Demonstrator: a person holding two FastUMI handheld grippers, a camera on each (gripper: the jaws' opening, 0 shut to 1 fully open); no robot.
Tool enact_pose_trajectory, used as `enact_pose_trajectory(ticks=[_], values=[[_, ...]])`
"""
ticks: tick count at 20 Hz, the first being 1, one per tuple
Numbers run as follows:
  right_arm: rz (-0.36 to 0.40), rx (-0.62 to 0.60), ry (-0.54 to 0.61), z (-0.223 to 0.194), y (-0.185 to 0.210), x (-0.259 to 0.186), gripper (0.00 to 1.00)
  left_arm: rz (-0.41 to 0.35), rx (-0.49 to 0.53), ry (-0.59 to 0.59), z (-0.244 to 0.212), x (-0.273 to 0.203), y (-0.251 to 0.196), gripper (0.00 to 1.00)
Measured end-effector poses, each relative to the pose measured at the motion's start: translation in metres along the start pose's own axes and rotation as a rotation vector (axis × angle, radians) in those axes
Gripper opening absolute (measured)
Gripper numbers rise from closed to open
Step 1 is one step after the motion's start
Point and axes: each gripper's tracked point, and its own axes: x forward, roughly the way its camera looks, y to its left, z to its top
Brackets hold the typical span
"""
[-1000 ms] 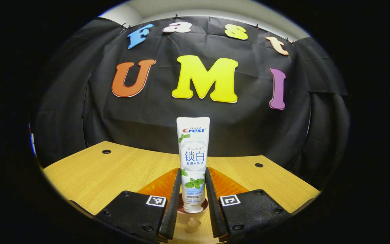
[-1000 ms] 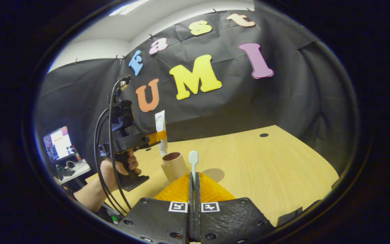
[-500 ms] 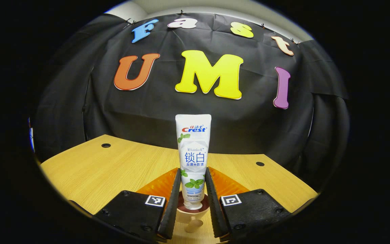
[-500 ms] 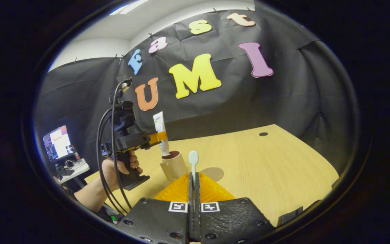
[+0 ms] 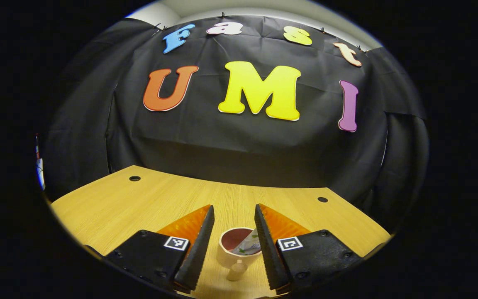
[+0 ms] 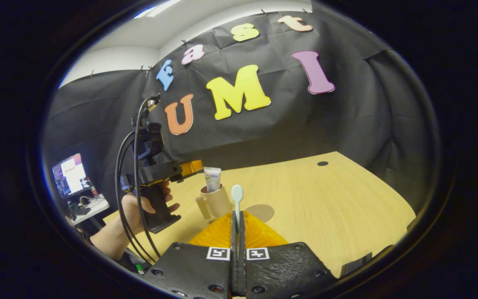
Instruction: Put the toothbrush and toothpaste on the desktop into the cup, then pick up the cup and place it on the coaster on the desktop.
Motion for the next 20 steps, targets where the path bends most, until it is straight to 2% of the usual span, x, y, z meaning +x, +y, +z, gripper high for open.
enact_pose_trajectory(ticks=[1, 3, 5, 9, 15, 17, 20], values=[[0.004, -0.009, -0.002, 0.001, 0.0, 0.0, 0.0, -0.006, -0.003, 0.008, -0.004, -0.003, 0.0, 0.67], [0.014, -0.034, -0.009, 0.005, 0.005, 0.001, 0.0, -0.013, -0.017, -0.002, 0.001, -0.01, 0.003, 0.79], [0.03, -0.049, -0.018, 0.015, 0.015, 0.006, 0.0, 0.004, -0.011, -0.036, 0.01, -0.019, 0.01, 1.0], [0.074, -0.122, -0.08, 0.047, 0.047, 0.023, 0.0, 0.035, 0.045, -0.073, 0.02, -0.044, 0.033, 0.98], [0.218, -0.233, -0.225, 0.099, 0.122, 0.066, 0.0, 0.093, 0.032, -0.089, 0.015, -0.096, 0.085, 0.98], [0.297, -0.261, -0.285, 0.112, 0.146, 0.087, 0.02, 0.113, 0.024, -0.088, 0.009, -0.111, 0.099, 0.97], [0.32, -0.3, -0.329, 0.116, 0.151, 0.129, 0.0, 0.145, 0.031, -0.086, 0.002, -0.127, 0.115, 0.98]])
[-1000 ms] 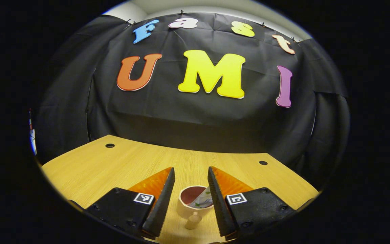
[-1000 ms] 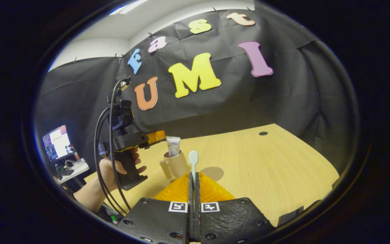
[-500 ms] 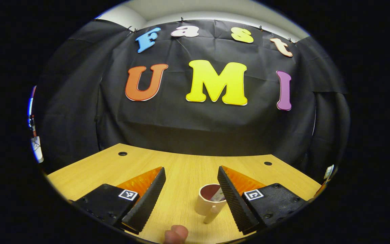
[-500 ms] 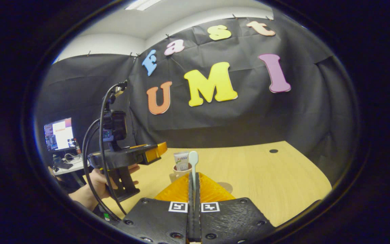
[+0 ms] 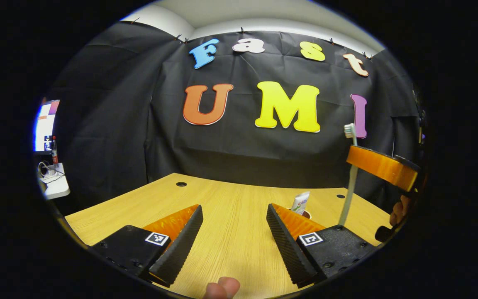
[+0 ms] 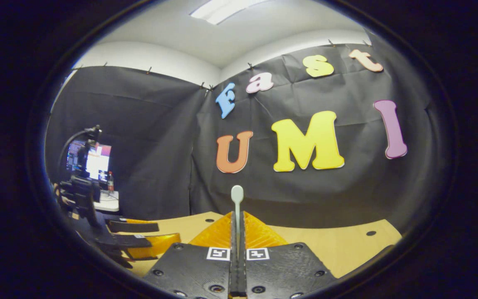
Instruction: Put the toothbrush and toothpaste on the desktop into the cup, then pick up the cup and place it on the coaster on the desktop.
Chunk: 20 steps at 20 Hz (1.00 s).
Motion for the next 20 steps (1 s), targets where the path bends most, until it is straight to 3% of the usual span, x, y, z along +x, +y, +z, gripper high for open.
enact_pose_trajectory(ticks=[5, 9, 20], values=[[-0.054, -0.027, -0.016, -0.023, -0.023, 0.043, 0.02, 0.022, 0.032, -0.012, 0.001, -0.014, 0.013, 0.97], [-0.114, 0.064, -0.054, -0.027, -0.051, 0.065, 0.0, 0.018, 0.026, -0.016, 0.001, -0.02, 0.012, 0.98], [-0.115, 0.046, -0.044, -0.05, -0.05, 0.078, 0.01, 0.025, 0.017, -0.004, -0.003, -0.018, 0.016, 0.98]])
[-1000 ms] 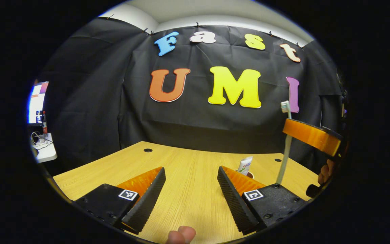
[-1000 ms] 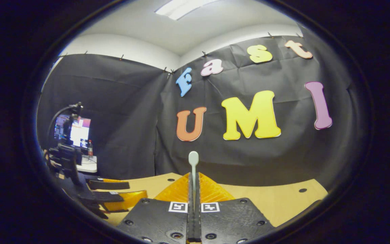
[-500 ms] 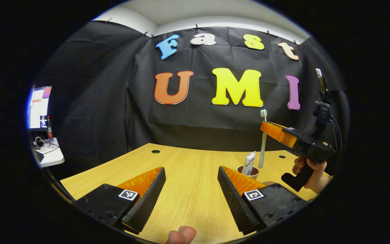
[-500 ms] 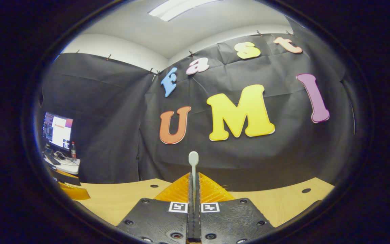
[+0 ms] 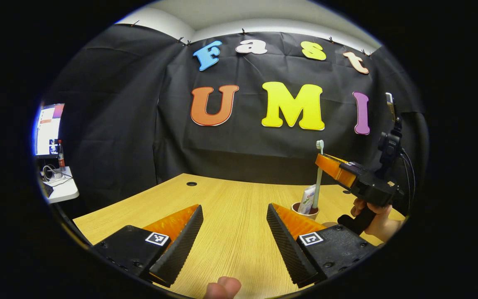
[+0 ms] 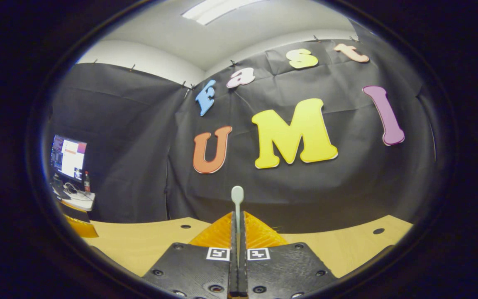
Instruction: Put the toothbrush and toothpaste on the desktop into the cup, then pick up the cup and place it on the coaster on the desktop.
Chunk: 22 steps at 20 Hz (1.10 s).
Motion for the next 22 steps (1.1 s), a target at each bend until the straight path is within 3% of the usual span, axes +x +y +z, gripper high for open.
enact_pose_trajectory(ticks=[2, 3, 4, 6, 7, 9, 10, 12, 16, 22], values=[[0.0, 0.007, 0.012, -0.004, -0.001, -0.001, 0.02, 0.002, -0.001, 0.001, -0.001, 0.0, 0.001, 0.98], [-0.003, 0.01, 0.014, -0.006, 0.0, -0.006, 0.17, 0.0, -0.005, 0.002, -0.001, 0.001, 0.001, 0.98], [0.005, 0.009, 0.016, -0.007, 0.001, -0.008, 0.23, -0.002, -0.012, 0.006, -0.003, 0.001, 0.001, 0.98], [0.015, -0.005, 0.011, -0.003, 0.003, -0.016, 0.48, -0.009, -0.023, 0.012, -0.004, 0.001, -0.002, 0.98], [0.016, -0.016, 0.006, 0.001, 0.003, -0.019, 0.7, -0.01, -0.026, 0.015, -0.004, 0.0, -0.003, 0.98], [0.016, -0.028, -0.013, 0.011, 0.004, -0.028, 0.91, -0.016, -0.028, 0.011, -0.001, -0.002, -0.007, 0.98], [0.019, -0.03, -0.026, 0.017, 0.005, -0.033, 0.87, -0.02, -0.029, 0.005, 0.002, -0.005, -0.009, 0.98], [0.004, -0.04, -0.051, 0.029, 0.003, -0.044, 0.95, -0.028, -0.029, -0.006, 0.007, -0.007, -0.014, 0.98], [-0.025, -0.075, -0.077, 0.048, -0.001, -0.071, 0.95, -0.043, -0.009, -0.037, 0.026, -0.011, -0.022, 0.98], [-0.067, -0.102, -0.05, 0.067, -0.027, -0.145, 0.94, -0.189, 0.013, 0.002, 0.06, -0.007, -0.065, 0.98]])
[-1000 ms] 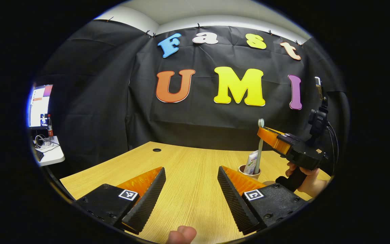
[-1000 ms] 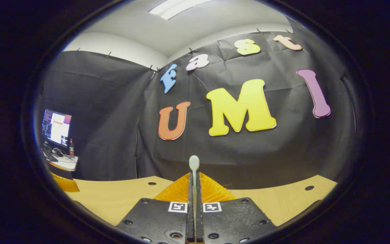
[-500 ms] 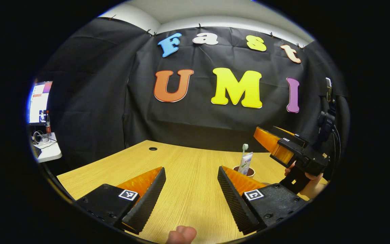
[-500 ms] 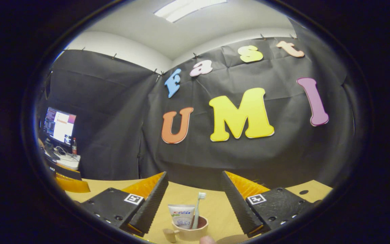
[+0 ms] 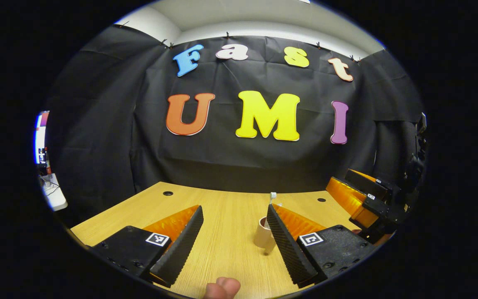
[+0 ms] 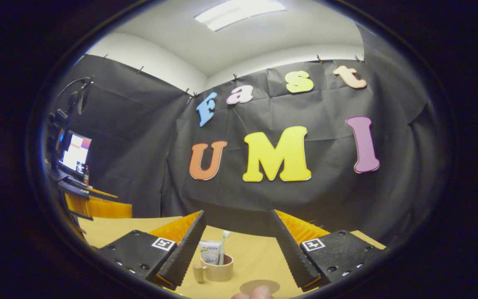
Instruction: Put the toothbrush and toothpaste on the desktop into the cup, then pick up the cup and place it on the coaster on the desktop.
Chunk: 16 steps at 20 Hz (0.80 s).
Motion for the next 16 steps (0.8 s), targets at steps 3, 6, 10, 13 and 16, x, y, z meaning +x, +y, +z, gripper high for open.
enact_pose_trajectory(ticks=[3, 6, 10, 13, 16], values=[[-0.029, -0.042, 0.041, -0.005, -0.021, -0.043, 0.94, -0.056, 0.036, 0.03, 0.024, 0.011, -0.018, 0.98], [-0.042, -0.029, 0.08, -0.011, -0.034, -0.084, 0.94, -0.115, 0.051, 0.08, 0.039, 0.032, -0.04, 0.97], [-0.084, -0.045, 0.096, -0.014, -0.063, -0.131, 0.94, -0.21, 0.044, 0.301, 0.006, 0.062, -0.074, 0.98], [-0.121, -0.023, 0.106, -0.018, -0.083, -0.161, 0.94, -0.204, 0.074, 0.553, -0.077, 0.021, -0.073, 0.98], [-0.192, -0.019, 0.107, -0.02, -0.114, -0.181, 0.94, -0.19, 0.059, 0.852, -0.088, 0.076, -0.082, 0.99]])
